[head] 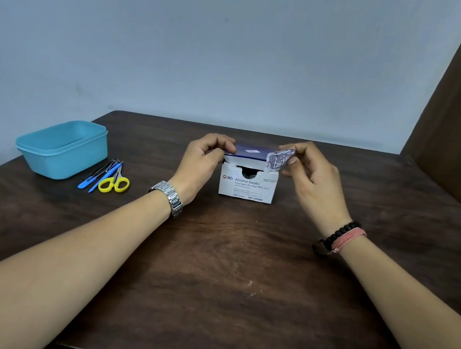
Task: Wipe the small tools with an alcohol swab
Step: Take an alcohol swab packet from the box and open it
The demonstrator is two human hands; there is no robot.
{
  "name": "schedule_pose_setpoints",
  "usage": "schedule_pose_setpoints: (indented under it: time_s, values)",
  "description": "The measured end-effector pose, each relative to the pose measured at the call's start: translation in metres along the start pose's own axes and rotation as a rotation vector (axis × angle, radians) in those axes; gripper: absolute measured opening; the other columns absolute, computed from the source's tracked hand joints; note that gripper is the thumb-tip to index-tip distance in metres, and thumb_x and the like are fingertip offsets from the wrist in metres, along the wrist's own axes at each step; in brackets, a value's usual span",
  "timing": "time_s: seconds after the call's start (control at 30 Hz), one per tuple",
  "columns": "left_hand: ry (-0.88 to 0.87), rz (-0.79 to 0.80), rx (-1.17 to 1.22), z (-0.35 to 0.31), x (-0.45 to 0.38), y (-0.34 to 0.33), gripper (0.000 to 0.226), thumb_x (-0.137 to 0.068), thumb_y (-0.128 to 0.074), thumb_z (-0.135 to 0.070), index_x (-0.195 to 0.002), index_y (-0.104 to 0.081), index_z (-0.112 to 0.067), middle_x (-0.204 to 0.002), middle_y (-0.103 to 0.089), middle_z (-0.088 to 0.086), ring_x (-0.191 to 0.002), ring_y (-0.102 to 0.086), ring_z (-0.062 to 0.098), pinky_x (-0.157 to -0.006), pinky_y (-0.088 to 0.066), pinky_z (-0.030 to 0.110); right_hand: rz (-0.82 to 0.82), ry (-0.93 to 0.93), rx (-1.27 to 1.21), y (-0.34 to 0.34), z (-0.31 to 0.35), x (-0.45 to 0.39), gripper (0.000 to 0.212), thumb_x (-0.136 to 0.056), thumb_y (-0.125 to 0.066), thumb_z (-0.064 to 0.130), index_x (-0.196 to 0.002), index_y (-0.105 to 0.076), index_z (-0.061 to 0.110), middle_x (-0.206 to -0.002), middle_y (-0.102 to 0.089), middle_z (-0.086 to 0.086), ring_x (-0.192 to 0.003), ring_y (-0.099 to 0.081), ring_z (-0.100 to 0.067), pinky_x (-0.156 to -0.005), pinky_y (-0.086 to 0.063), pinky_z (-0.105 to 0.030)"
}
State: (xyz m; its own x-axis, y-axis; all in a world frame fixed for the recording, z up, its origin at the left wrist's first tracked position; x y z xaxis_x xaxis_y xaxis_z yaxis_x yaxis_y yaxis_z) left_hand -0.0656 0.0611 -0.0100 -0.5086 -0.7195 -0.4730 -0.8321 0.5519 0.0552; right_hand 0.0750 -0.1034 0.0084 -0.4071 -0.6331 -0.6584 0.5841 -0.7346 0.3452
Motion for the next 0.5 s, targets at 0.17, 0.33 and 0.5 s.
schedule_pose_setpoints:
  time_s: [0.17,0.33,0.5]
  values:
    - [-0.015,-0.005,-0.037,-0.001,0.0,0.001,0.042,-0.085,-0.04,0.015,-0.075,-0.066,-0.016,-0.103,-0.065,0.005,-0.086,-0.058,0.007,-0.07,-0.045,0.014,0.015,0.039,0.108,0.001,0.005,0.002,0.011,-0.097,-0.049,0.009,-0.096,-0.06,0.012,-0.083,-0.067,0.005,-0.072,-0.059,-0.01,-0.066,-0.044,-0.019]
    - [-0.057,-0.028,-0.052,-0.006,0.002,0.001,0.037,-0.089,-0.045,0.008,-0.077,-0.068,-0.018,-0.098,-0.067,0.0,-0.079,-0.056,0.008,-0.067,-0.042,0.018,-0.013,0.037,0.112,0.002,0.008,0.002,0.013,-0.098,-0.049,0.008,-0.101,-0.062,0.01,-0.093,-0.071,0.003,-0.075,-0.062,-0.003,-0.063,-0.044,-0.016]
    - [-0.113,-0.022,-0.06,-0.014,0.007,0.003,0.031,-0.094,-0.049,0.0,-0.08,-0.071,-0.016,-0.104,-0.069,0.001,-0.093,-0.062,0.003,-0.074,-0.046,0.017,-0.019,0.015,0.11,0.002,0.007,0.002,0.014,-0.098,-0.049,0.01,-0.103,-0.063,0.012,-0.098,-0.071,0.008,-0.092,-0.066,-0.004,-0.073,-0.048,-0.015]
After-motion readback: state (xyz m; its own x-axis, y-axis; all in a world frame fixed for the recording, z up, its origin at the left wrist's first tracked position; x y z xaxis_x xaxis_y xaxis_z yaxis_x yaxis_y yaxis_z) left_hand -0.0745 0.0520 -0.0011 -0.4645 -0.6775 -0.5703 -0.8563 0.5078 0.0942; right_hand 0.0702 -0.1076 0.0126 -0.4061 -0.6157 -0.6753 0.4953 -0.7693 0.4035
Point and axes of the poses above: each hand's wrist, its own x-axis away from the middle knuckle, its own y-axis out of the back of the hand, z = x × y, the point moved 4 cm from there along -x, towards the middle knuckle
